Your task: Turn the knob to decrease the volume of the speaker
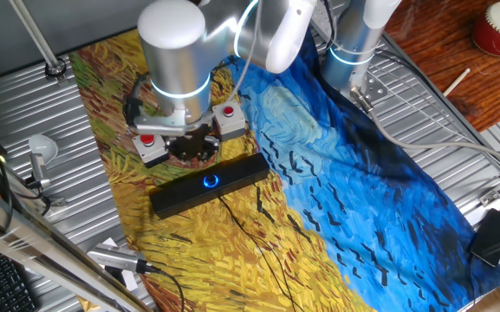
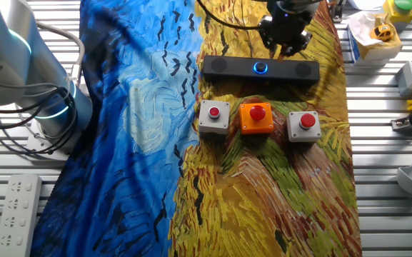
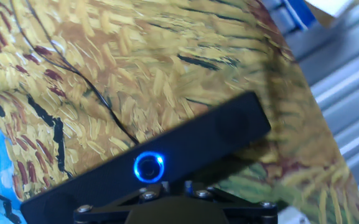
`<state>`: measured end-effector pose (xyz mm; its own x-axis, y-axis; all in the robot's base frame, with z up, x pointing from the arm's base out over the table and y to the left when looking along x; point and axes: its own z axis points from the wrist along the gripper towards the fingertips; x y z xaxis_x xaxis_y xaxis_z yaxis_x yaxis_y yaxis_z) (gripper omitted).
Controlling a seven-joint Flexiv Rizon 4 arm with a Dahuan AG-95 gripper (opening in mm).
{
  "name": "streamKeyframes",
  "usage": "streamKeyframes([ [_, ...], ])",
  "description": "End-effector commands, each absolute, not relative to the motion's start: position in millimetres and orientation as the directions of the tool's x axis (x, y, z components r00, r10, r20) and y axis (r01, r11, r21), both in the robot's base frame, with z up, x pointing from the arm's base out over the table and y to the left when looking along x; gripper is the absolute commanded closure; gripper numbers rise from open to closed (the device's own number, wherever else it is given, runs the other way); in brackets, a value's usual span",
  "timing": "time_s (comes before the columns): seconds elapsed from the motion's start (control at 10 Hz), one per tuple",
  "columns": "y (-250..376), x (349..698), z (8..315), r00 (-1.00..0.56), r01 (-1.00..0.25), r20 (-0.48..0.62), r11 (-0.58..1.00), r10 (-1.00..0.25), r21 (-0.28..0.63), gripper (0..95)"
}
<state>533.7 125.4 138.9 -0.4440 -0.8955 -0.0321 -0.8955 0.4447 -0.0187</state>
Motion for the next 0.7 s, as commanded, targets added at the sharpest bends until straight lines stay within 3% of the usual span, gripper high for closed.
streamKeyframes([
  [0.1,130.9,532.8,135.3,-0.391,-0.92,-0.034,0.391,-0.92,-0.019,57.0],
  [0.7,129.7,529.8,134.8,-0.489,-0.872,-0.019,0.489,-0.872,-0.027,57.0],
])
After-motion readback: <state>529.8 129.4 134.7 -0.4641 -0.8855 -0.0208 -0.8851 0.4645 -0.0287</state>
